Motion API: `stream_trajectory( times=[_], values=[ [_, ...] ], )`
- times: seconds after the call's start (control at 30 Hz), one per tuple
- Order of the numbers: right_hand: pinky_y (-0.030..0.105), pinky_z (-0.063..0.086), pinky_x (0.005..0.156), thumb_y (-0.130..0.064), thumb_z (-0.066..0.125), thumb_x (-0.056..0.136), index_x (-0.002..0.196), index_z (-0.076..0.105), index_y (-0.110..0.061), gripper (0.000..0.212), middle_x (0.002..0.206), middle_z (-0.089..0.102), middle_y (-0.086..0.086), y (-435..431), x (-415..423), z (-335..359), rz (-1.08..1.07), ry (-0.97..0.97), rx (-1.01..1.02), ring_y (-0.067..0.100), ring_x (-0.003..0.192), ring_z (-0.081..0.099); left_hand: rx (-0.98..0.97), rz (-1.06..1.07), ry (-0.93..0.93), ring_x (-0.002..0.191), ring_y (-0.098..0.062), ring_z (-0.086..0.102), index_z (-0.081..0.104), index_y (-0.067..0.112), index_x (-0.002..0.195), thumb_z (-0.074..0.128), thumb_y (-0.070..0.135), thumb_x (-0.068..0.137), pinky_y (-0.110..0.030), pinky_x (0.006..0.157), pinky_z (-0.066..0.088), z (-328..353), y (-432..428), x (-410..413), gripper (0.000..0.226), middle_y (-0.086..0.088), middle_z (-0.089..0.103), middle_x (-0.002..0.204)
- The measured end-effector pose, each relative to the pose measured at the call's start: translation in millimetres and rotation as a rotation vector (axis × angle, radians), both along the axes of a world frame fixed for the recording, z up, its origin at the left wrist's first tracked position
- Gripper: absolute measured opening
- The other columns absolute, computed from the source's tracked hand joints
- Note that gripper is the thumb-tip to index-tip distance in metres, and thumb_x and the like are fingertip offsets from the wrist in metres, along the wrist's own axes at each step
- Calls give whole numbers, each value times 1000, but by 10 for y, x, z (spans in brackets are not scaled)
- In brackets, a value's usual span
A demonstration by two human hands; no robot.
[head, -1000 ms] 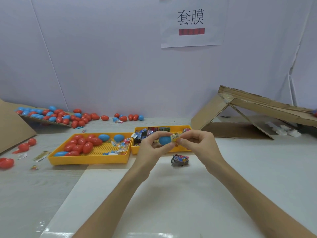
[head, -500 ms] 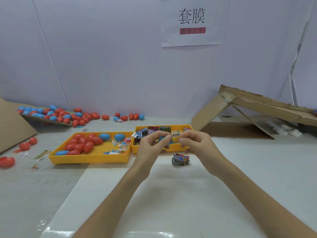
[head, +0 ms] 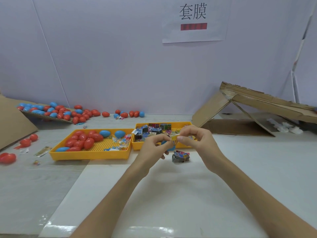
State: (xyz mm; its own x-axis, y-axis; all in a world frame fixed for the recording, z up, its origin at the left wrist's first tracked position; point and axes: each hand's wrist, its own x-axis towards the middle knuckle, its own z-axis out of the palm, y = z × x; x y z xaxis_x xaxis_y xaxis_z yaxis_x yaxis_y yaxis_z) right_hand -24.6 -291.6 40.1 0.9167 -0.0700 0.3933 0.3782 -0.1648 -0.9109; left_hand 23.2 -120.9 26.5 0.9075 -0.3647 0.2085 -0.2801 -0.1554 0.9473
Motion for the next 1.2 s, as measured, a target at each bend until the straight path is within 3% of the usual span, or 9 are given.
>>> stream_trajectory(
  times=[0.17, 0.33, 0.5, 0.67, 0.77, 0.9, 0.93, 1.07, 1.2],
  values=[
    [22, 53, 68, -20, 76, 77, 70, 74, -29, 12, 79, 66, -4, 51, -26, 0, 69, 1, 9, 11, 81, 62, 7, -26, 40, 67, -6, 63, 74, 14, 87, 68, 18, 94, -24, 63, 54, -20, -6, 8, 10, -4, 69, 90],
    [17, 49, 64, -26, 75, 74, 72, 75, -28, 3, 74, 58, -7, 21, -9, -12, 12, 14, 5, 10, 78, 54, -3, -7, 25, 63, -1, 63, 71, 25, 80, 69, 17, 93, -20, 60, 54, -18, -3, 24, 16, 2, 67, 87],
    [20, 51, 64, -5, 71, 89, 84, 72, -13, 10, 77, 68, -1, 5, 10, -14, 108, 86, 14, 12, 76, 63, 8, 14, -28, 63, 0, 62, 70, 27, 78, 70, 18, 92, -17, 57, 53, -9, 3, 0, 17, 4, 66, 84],
    [16, 49, 61, -3, 70, 89, 81, 70, -14, 13, 69, 63, -8, -3, 8, -2, 76, 89, 23, 5, 65, 59, -60, 68, -7, 63, -5, 62, 71, 31, 74, 66, 19, 96, -21, 58, 52, 29, 30, -16, 25, 10, 66, 84],
    [23, 52, 65, -3, 72, 88, 81, 71, -14, 13, 71, 62, -2, 17, 10, -16, 80, 103, 54, 12, 69, 58, 30, 90, -56, 71, -11, 61, 69, 32, 74, 66, 20, 95, -21, 60, 51, 15, 13, -31, 24, 10, 65, 86],
    [53, 53, 87, -3, 71, 86, 80, 73, -12, 12, 86, 65, 15, 30, 10, -12, 102, 151, 146, 31, 85, 60, 93, 79, -104, 77, -10, 59, 67, 35, 70, 68, 22, 93, -26, 68, 49, 2, -18, -41, 27, 22, 65, 72],
    [52, 54, 86, -3, 71, 86, 78, 74, -13, 13, 85, 66, 14, 25, 10, -5, 110, 162, 173, 30, 83, 60, 92, 75, -103, 77, -10, 60, 67, 35, 70, 68, 22, 93, -25, 67, 49, 9, -14, -41, 27, 26, 65, 71],
    [23, 52, 61, -1, 70, 85, 73, 75, -19, 23, 69, 60, -1, -9, 23, -2, 123, 144, 203, 11, 65, 55, 37, 68, -84, 76, -12, 59, 70, 38, 67, 71, 24, 92, -24, 64, 50, 26, 21, -26, 29, 23, 65, 70],
    [19, 52, 59, 1, 69, 85, 73, 74, -17, 22, 67, 60, -3, -7, 14, -3, 172, 90, 258, 8, 61, 57, -36, 48, -3, 65, -5, 61, 72, 30, 78, 69, 24, 94, -20, 60, 53, 49, 23, -44, 18, 8, 66, 82]
  ],
)
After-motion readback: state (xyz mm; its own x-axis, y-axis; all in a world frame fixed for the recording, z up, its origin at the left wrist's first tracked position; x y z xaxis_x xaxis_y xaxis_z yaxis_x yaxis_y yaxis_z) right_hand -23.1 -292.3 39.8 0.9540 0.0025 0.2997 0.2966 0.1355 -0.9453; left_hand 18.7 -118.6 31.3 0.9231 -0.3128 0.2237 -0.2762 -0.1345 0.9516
